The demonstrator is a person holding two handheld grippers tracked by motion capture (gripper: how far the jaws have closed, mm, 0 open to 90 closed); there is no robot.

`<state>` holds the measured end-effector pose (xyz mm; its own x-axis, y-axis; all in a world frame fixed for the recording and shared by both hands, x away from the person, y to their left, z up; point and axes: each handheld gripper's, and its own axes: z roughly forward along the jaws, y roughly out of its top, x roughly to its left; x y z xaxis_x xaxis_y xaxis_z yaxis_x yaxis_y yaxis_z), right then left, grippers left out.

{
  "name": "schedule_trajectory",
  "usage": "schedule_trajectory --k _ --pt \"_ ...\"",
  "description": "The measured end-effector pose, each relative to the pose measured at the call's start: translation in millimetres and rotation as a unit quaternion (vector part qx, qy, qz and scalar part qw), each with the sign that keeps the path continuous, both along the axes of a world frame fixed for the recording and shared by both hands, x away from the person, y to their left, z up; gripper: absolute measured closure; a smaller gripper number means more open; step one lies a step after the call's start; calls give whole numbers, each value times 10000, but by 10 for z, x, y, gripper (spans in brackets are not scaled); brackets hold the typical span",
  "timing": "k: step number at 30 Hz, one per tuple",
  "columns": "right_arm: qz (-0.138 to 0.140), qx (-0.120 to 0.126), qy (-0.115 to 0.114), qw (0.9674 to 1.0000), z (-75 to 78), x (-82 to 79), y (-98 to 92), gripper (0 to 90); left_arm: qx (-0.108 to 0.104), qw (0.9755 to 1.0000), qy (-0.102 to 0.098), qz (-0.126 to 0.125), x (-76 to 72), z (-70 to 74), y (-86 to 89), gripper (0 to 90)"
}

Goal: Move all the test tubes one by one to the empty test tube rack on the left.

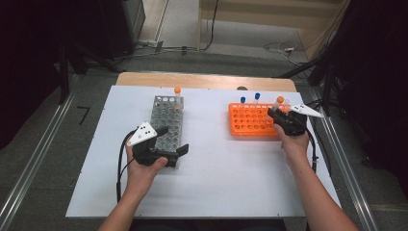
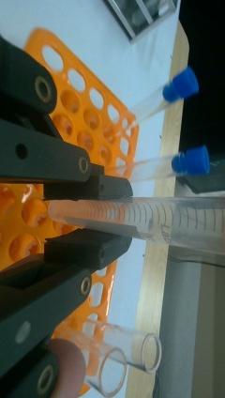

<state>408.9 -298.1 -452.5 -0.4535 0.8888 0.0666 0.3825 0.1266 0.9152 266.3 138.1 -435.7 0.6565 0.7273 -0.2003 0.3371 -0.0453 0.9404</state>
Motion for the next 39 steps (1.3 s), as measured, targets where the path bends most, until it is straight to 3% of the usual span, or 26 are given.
schedule_trajectory --k 8,23,27,33,39 --pt "435 -94 -5 9990 105 -288 150 723 -17 10000 -28 -51 0 17 -57 9" --pt "1035 -41 54 9946 96 -774 388 724 -53 9997 -74 -227 -14 44 -202 14" --pt "1245 -3 66 9922 84 -929 465 724 -70 9996 -90 -270 -17 42 -247 25" --pt "1477 48 112 9890 87 -1040 568 724 -49 9991 -102 -409 -44 45 -347 27" --pt "1886 7 131 9820 61 -1164 778 725 -62 9983 -94 -570 -73 43 -462 48"
